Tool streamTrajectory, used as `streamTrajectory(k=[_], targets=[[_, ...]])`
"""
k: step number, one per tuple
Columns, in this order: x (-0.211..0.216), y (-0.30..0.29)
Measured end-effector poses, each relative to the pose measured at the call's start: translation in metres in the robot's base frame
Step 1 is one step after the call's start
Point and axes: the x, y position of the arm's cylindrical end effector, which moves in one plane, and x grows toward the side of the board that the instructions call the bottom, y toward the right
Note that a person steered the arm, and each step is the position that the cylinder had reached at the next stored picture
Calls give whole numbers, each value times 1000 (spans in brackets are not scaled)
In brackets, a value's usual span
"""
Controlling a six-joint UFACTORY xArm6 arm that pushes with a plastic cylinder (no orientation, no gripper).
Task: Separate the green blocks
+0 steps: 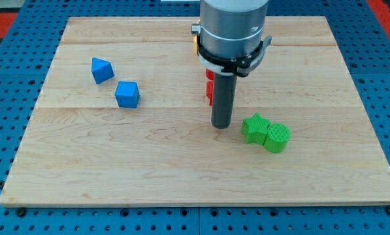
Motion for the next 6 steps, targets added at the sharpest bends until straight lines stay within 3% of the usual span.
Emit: streamTrajectory(k=[1, 2, 4, 6], targets=[[26, 4], [65, 62], [40, 138], [23, 61]])
